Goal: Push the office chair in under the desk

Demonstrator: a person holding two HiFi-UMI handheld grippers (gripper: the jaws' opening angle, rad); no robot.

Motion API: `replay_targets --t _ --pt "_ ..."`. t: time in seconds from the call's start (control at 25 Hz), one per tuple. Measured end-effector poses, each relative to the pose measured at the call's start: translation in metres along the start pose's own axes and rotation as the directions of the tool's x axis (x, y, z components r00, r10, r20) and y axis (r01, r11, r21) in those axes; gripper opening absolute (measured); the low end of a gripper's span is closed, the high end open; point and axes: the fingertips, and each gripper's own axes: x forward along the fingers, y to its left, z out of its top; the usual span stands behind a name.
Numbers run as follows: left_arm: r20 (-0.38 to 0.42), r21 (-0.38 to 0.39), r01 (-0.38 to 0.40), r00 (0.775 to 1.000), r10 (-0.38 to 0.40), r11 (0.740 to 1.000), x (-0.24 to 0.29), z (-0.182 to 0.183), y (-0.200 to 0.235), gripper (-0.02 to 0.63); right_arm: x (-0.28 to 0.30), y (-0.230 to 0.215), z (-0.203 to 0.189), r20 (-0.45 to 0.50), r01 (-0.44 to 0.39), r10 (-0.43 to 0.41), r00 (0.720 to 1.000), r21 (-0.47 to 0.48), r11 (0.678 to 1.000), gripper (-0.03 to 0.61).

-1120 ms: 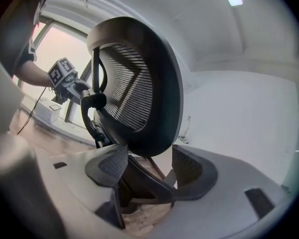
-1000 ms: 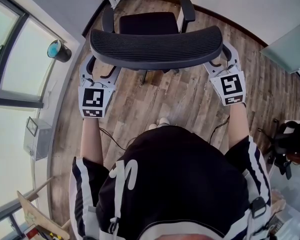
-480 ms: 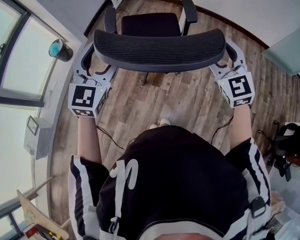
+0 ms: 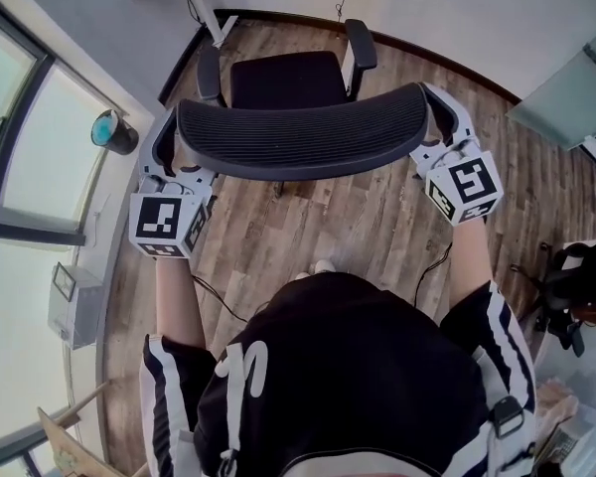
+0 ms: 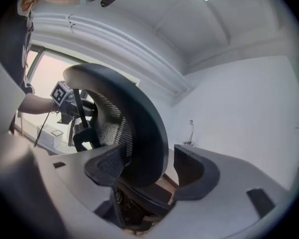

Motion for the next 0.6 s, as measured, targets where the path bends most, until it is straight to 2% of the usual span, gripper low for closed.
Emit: replay_targets --t 0.24,0.6 --pt "0.007 -0.011 -0.04 0.999 0.04 0.999 0.022 0.007 -0.001 0.337 0.011 -0.013 0.006 0.014 0.09 -0.089 0.996 -0.025 0.996 0.284" --pt "0.003 -0.024 -0.116 0.993 0.117 0.993 0.033 0.005 0.001 0.339 0.02 -0.021 0.003 0.024 0.113 -0.112 0.993 -0.037 0.993 0.282"
